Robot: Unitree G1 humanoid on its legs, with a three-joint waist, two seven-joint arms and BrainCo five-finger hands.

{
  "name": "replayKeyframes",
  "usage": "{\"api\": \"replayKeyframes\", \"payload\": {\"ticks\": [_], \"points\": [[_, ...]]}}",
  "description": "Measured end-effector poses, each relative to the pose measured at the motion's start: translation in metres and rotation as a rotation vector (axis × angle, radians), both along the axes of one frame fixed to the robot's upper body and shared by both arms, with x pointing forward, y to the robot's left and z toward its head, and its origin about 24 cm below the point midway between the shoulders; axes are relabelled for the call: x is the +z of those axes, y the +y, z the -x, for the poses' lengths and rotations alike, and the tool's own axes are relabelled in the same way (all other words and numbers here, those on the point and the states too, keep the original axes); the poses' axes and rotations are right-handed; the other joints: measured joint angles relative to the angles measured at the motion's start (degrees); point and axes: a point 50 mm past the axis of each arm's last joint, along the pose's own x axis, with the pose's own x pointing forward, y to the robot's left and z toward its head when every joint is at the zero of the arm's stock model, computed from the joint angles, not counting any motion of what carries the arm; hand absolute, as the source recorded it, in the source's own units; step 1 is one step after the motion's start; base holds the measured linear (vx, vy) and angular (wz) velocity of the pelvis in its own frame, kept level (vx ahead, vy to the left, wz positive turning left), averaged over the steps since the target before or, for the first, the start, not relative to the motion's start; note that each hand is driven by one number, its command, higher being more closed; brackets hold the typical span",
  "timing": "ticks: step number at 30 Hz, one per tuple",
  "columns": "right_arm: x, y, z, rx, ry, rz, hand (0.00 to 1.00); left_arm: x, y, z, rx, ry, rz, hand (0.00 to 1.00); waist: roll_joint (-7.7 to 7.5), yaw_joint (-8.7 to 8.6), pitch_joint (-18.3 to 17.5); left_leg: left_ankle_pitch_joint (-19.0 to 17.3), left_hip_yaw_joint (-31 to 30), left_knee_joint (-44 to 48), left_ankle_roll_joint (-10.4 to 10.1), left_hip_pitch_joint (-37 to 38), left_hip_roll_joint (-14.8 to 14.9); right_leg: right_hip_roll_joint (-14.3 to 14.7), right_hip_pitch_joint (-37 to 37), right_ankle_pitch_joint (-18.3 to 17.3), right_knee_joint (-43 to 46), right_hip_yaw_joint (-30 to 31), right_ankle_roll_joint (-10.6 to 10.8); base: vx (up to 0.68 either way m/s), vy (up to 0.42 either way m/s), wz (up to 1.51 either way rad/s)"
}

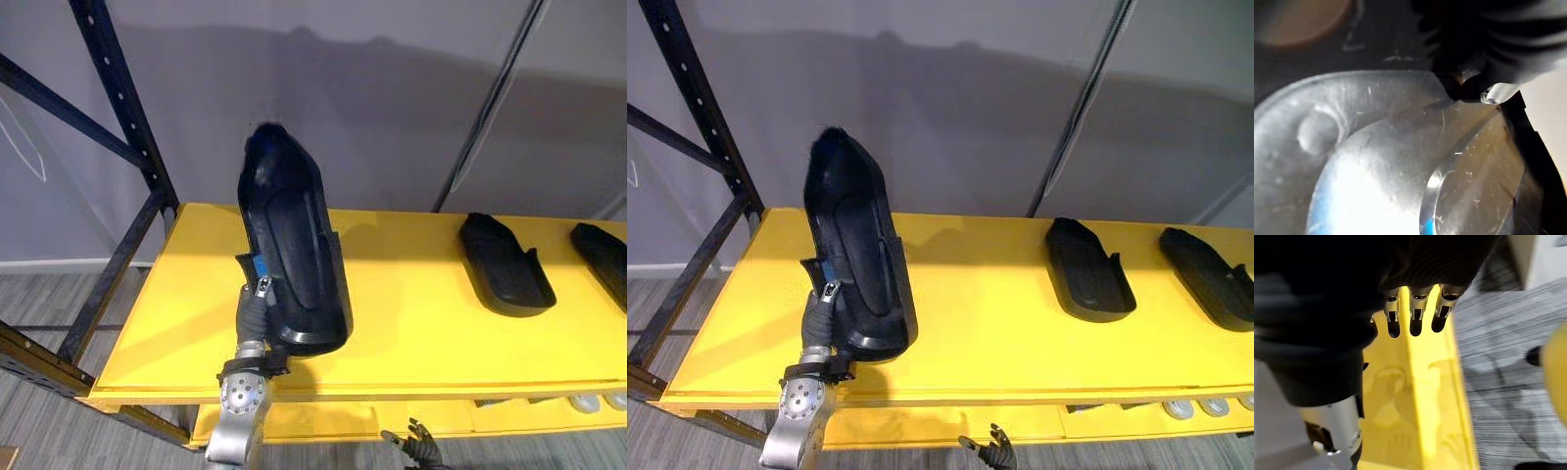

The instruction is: Walk over and take plastic housings, then place them on the shelf

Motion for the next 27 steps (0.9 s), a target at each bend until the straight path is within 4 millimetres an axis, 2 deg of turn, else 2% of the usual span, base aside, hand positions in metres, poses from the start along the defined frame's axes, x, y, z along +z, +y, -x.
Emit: {"api": "replayKeyframes", "payload": {"ticks": [2, 5, 8, 14, 15, 20, 27], "points": [[-0.002, -0.005, 0.003, 0.018, 0.018, 0.014, 0.0, -0.012, 0.017, -0.013, 0.043, 0.08, -0.057, 1.0, 0.43, -1.29, 0.3, 3.2, -0.2, -3.7, -0.1, 0.5, -0.1, 0.2, -0.5, 0.0, -1.3, -0.5, 0.0, -0.23, -0.012, 0.02], [-0.001, -0.02, 0.001, 0.032, 0.02, 0.047, 0.0, -0.028, 0.031, -0.018, 0.098, 0.178, -0.069, 1.0, 1.97, -3.04, 0.4, 3.3, -0.3, -3.9, -0.3, 0.6, 0.1, 0.5, -1.0, -0.2, -1.0, -0.4, -0.2, -0.28, 0.0, 0.02], [-0.001, -0.029, 0.004, 0.04, 0.028, 0.063, 0.0, -0.027, 0.036, -0.033, 0.124, 0.202, -0.093, 1.0, 2.42, -3.11, 0.6, 3.2, -1.7, -3.9, -0.3, -0.6, -0.3, 0.7, -1.5, -0.4, -1.3, -0.1, 0.1, -0.16, 0.016, 0.13], [-0.002, -0.028, 0.003, 0.052, 0.033, 0.053, 0.0, -0.024, 0.058, -0.048, 0.191, 0.245, -0.169, 1.0, 2.17, -3.89, 0.5, 3.2, -2.0, -3.9, -0.3, -1.5, -1.1, 0.9, -1.3, 0.0, -3.2, 2.4, -0.6, -0.03, 0.025, 0.04], [-0.002, -0.028, 0.002, 0.056, 0.034, 0.048, 0.0, -0.022, 0.06, -0.052, 0.195, 0.247, -0.186, 0.0, 2.11, -3.94, 0.5, 3.2, -2.0, -3.9, -0.3, -1.5, -1.4, 0.9, -1.3, 0.1, -3.2, 3.0, -0.6, 0.05, 0.015, 0.0], [-0.003, -0.026, 0.001, 0.062, 0.04, 0.039, 0.0, -0.011, 0.064, -0.07, 0.202, 0.244, -0.226, 0.0, 1.77, -4.14, 0.6, 3.3, -2.2, -3.9, -0.2, -1.5, -1.4, 0.9, -1.2, 0.6, -3.4, 3.1, -0.9, 0.09, -0.011, 0.0], [-0.005, -0.025, -0.004, 0.072, 0.054, 0.033, 0.0, 0.005, 0.064, -0.088, 0.194, 0.223, -0.262, 0.0, 1.34, -5.61, 0.7, 3.4, -1.8, -3.6, -0.2, -0.8, -1.0, 1.4, 0.0, 0.8, -4.2, 3.1, -1.1, 0.1, -0.027, -0.01]]}}
